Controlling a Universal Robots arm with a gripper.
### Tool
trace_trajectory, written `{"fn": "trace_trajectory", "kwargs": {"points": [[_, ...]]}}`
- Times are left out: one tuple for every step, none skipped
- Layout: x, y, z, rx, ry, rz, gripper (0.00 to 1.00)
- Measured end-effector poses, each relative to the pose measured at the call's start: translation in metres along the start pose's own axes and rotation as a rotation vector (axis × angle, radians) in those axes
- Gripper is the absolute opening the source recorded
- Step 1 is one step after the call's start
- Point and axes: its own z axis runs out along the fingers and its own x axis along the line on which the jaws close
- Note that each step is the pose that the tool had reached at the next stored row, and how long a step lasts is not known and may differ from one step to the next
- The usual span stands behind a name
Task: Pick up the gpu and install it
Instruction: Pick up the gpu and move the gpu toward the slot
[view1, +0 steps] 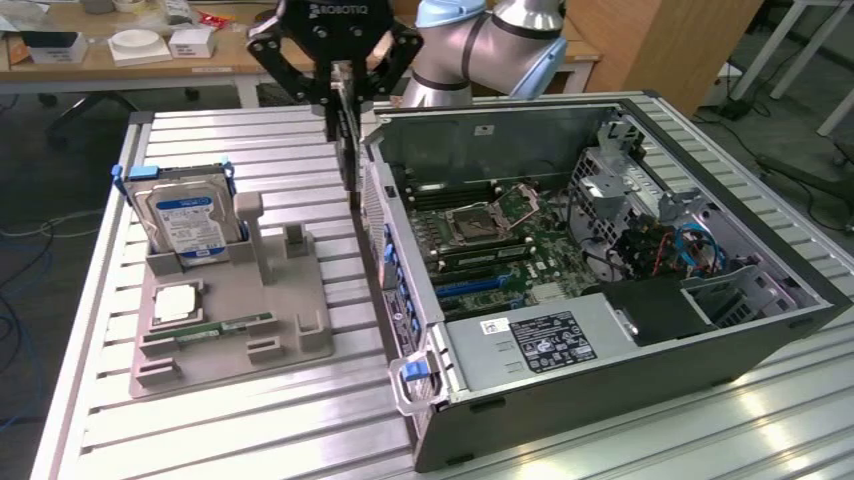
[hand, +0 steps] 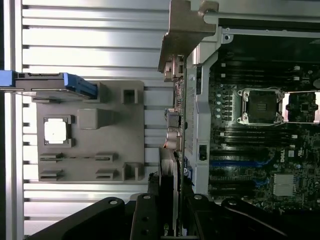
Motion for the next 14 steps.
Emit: {"fn": "trace_trajectory", "kwargs": {"points": [[-0.005,0.0,0.0002,-0.0001,0.0,0.0,0.27],[-0.01,0.0,0.0004,-0.0002,-0.0001,0.0,0.27],[-0.014,0.0,0.0005,-0.0001,0.0,0.0,0.27],[-0.018,0.0,0.0007,-0.0001,0.0,0.0,0.27],[-0.023,0.0,0.0008,0.0,0.0,0.0,0.27],[-0.028,-0.0001,0.0011,-0.0002,-0.0001,0.0,0.27],[-0.032,-0.0001,0.0013,-0.0002,0.0,0.0,0.27],[-0.037,-0.0001,0.0015,-0.0002,-0.0001,0.0,0.27],[-0.041,-0.0001,0.0017,-0.0001,0.0,0.0,0.27],[-0.046,-0.0001,0.0018,-0.0001,0.0,0.0,0.27],[-0.05,-0.0001,0.002,-0.0001,0.0,0.0,0.27],[-0.055,-0.0001,0.0023,-0.0001,0.0,0.0,0.27],[-0.059,-0.0001,0.0026,-0.0002,-0.0001,0.0,0.27],[-0.063,-0.0001,0.0028,-0.0002,-0.0002,0.0,0.27]]}}
